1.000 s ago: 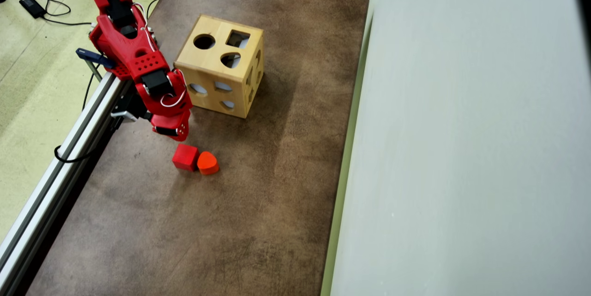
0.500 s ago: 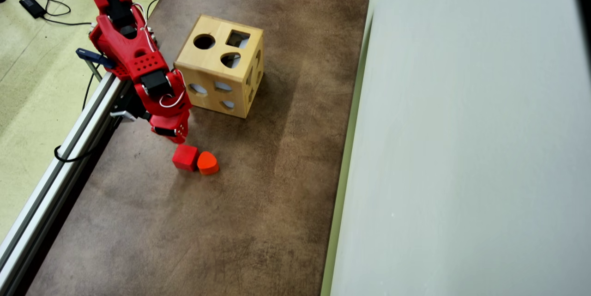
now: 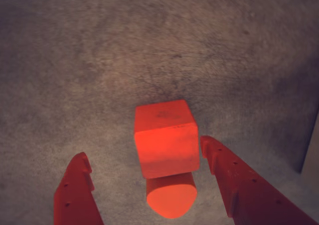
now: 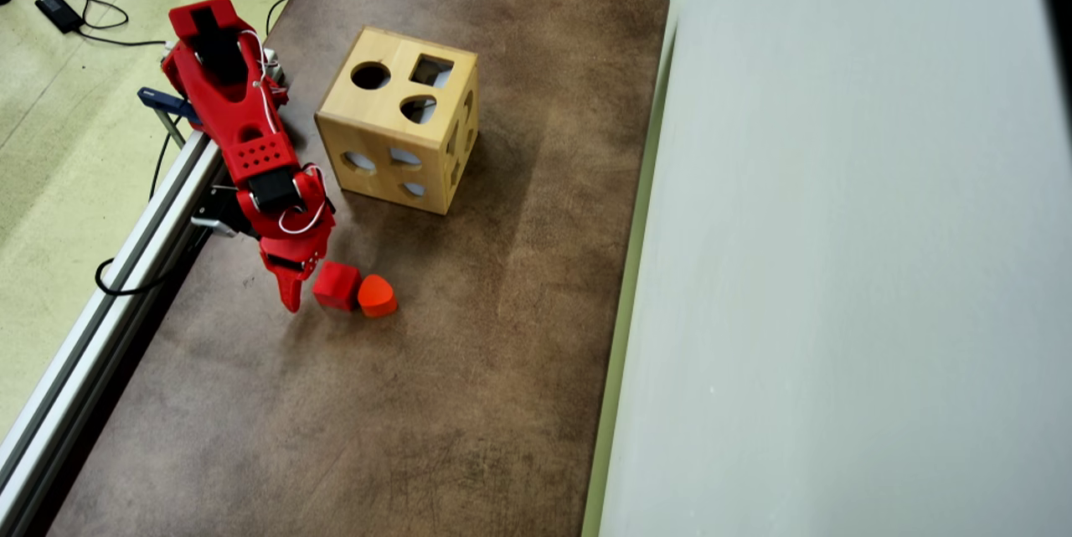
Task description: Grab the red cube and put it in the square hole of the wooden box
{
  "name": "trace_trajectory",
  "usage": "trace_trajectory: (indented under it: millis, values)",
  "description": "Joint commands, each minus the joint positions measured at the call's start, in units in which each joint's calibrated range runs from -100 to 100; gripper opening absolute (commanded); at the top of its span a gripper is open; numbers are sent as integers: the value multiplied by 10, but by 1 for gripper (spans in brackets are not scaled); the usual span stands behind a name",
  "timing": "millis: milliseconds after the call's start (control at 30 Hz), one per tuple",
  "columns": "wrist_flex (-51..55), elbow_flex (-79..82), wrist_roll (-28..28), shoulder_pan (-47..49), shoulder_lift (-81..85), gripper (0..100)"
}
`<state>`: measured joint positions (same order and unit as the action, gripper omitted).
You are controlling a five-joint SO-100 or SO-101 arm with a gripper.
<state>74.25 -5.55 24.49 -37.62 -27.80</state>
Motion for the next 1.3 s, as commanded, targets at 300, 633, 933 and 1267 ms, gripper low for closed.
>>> trace_trajectory:
  millis: [300,633,933,1267]
  values:
    - [-42,-21,17,31,-38,35]
    - [-103,-20,16,31,-57,35]
    - [-104,-20,16,32,-83,35]
    - [-99,-20,15,53,-74,28]
